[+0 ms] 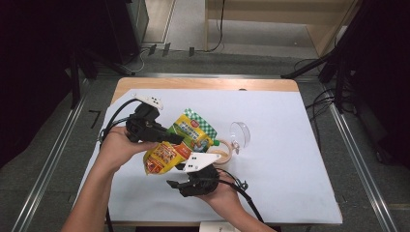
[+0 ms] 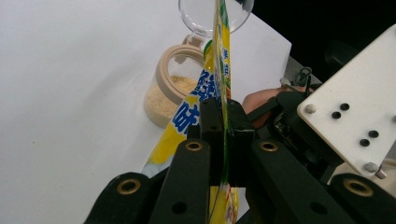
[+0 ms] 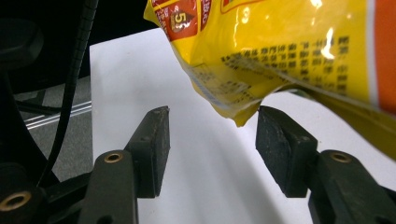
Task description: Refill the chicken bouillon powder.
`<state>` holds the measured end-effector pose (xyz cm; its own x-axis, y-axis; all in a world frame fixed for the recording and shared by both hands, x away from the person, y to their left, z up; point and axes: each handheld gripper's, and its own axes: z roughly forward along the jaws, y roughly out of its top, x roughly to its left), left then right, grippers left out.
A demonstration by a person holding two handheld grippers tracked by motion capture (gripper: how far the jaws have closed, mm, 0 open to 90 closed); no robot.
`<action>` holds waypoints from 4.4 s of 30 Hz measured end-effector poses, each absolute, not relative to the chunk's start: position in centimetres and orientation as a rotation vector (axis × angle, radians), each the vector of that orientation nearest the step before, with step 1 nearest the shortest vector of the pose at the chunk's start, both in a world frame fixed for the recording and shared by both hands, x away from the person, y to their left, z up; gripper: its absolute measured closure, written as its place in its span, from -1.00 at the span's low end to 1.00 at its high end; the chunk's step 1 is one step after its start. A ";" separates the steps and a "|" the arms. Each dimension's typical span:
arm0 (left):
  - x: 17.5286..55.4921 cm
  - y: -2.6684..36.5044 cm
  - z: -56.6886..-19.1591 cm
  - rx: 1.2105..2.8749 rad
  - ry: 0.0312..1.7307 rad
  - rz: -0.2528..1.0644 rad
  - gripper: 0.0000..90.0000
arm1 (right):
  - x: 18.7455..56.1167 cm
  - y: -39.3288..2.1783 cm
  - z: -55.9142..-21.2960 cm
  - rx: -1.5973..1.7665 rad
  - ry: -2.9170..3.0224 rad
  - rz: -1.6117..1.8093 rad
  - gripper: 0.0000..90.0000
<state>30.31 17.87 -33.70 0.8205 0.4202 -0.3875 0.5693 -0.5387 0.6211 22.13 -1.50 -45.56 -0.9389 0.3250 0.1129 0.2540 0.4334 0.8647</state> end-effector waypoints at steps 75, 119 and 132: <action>34.1 21.3 -39.9 2.056 0.771 -0.175 0.95 | 21.3 -5.3 -44.7 0.634 2.552 1.576 0.01; 31.7 24.9 -38.5 2.003 0.722 -0.150 0.32 | 23.3 -6.5 -44.1 0.688 2.557 1.544 0.01; 31.3 25.1 -36.9 2.008 0.736 -0.134 0.08 | 24.0 -7.3 -43.7 0.722 2.557 1.529 0.01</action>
